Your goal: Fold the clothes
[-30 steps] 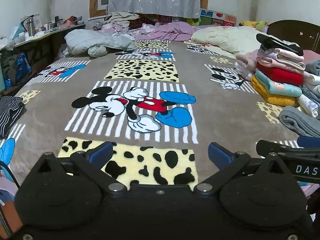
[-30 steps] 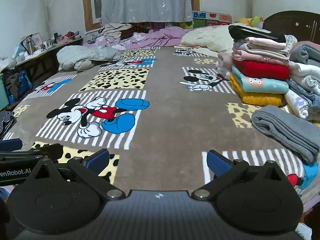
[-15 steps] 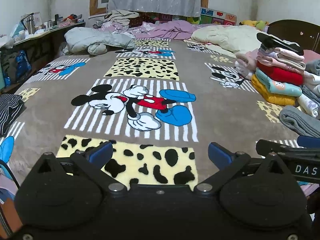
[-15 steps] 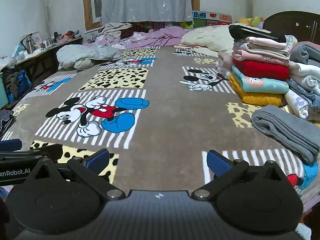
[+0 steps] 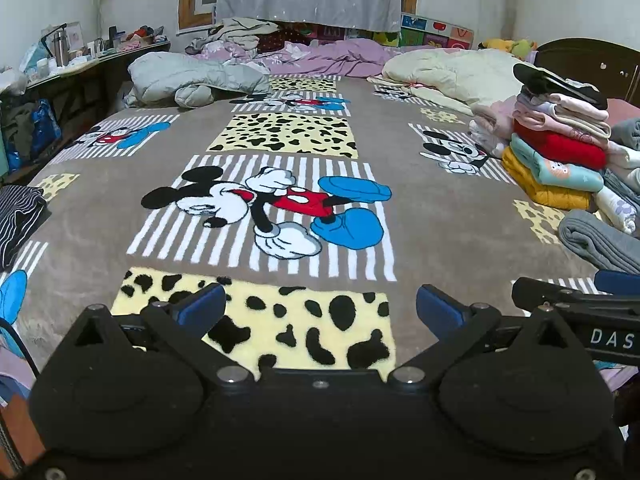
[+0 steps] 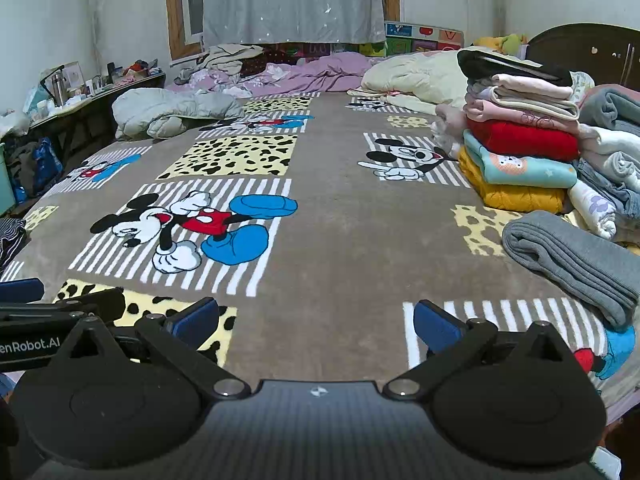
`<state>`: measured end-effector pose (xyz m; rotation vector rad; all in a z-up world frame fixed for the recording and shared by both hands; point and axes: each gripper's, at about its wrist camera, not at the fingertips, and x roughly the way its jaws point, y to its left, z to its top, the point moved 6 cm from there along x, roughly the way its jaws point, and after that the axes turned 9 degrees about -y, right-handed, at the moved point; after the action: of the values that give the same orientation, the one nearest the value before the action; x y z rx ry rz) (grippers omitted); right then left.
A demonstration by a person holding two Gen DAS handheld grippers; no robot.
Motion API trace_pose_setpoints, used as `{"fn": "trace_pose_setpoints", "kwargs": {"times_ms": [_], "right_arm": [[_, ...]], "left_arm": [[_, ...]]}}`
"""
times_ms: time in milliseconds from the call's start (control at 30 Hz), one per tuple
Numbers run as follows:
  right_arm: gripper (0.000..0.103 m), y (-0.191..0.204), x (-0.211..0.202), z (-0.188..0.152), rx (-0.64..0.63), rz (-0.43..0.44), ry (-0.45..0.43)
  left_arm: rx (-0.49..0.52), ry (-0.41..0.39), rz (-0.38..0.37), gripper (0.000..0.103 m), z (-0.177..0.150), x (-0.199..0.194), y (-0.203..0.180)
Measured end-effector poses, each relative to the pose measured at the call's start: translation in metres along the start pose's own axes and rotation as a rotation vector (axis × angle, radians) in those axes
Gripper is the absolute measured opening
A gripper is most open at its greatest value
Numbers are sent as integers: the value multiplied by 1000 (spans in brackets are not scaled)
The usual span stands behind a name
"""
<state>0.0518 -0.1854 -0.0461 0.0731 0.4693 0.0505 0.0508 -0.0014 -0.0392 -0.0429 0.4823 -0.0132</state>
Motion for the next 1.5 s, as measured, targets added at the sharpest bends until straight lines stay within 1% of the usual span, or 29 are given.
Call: {"fn": "trace_pose_setpoints", "kwargs": {"times_ms": [800, 1000, 1167, 1267, 1367, 1500], "right_arm": [[103, 0, 1, 1, 0, 2, 4], [103, -3, 1, 0, 28, 39, 11], [103, -12, 0, 1, 88, 74, -16], [103, -25, -2, 2, 108, 58, -40], [103, -50, -3, 4, 153, 8, -69], [103, -97, -8, 3, 236, -92, -121]], "left_arm": [[-1, 5, 3, 103, -3, 1, 2], [5, 20, 1, 103, -6, 5, -1], [-6, 24, -50, 103, -2, 11, -12], [1, 14, -70, 103, 6, 16, -24], [22, -22, -114, 103, 16, 21, -45], [90, -98, -225, 103, 30, 26, -92]]}}
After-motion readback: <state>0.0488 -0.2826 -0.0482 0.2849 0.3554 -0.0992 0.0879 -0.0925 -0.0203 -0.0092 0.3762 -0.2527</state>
